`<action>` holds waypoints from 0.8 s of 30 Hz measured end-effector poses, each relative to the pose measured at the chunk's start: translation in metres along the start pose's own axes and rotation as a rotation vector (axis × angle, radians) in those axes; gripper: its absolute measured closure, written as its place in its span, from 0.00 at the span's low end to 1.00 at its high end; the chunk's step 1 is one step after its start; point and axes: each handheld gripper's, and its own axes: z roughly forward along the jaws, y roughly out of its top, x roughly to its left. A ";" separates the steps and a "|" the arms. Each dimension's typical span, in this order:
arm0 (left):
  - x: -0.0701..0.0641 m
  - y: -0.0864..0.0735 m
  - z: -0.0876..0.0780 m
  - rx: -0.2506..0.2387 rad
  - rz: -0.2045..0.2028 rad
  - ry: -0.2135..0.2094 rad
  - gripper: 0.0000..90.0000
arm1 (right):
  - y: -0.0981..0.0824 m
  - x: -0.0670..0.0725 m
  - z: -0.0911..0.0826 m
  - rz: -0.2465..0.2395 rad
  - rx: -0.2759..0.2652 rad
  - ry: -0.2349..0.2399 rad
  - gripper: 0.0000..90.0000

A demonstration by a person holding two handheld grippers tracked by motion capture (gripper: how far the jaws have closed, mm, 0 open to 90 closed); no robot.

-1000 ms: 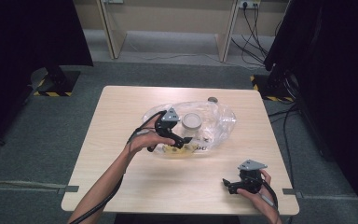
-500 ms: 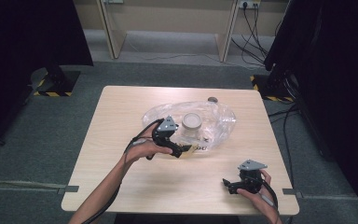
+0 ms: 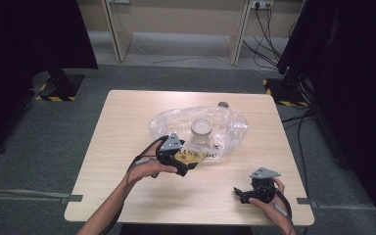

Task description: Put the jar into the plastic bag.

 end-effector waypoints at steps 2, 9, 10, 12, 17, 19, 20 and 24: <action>-0.001 -0.004 -0.001 -0.006 -0.006 0.000 0.04 | 0.000 0.000 0.000 0.000 0.000 0.000 0.00; -0.004 -0.015 -0.005 -0.017 -0.017 -0.001 0.04 | 0.000 0.000 0.000 0.000 0.000 0.000 0.00; -0.005 -0.017 -0.006 -0.021 -0.022 -0.002 0.04 | 0.000 0.000 0.000 -0.001 0.000 0.000 0.00; -0.006 -0.020 -0.007 -0.020 -0.025 -0.003 0.04 | 0.000 0.000 0.000 0.000 0.000 0.000 0.00; -0.008 -0.031 -0.009 -0.017 -0.036 -0.004 0.04 | 0.000 0.000 0.000 0.000 0.000 0.000 0.00; -0.008 -0.034 -0.009 -0.012 -0.037 -0.002 0.04 | 0.000 0.000 0.000 0.000 0.000 0.000 0.00; -0.008 -0.036 -0.009 -0.012 -0.039 -0.001 0.04 | 0.000 0.000 0.000 0.000 0.000 0.000 0.00; -0.010 -0.042 -0.010 -0.010 -0.047 -0.004 0.04 | 0.000 0.000 0.000 0.000 0.000 0.000 0.00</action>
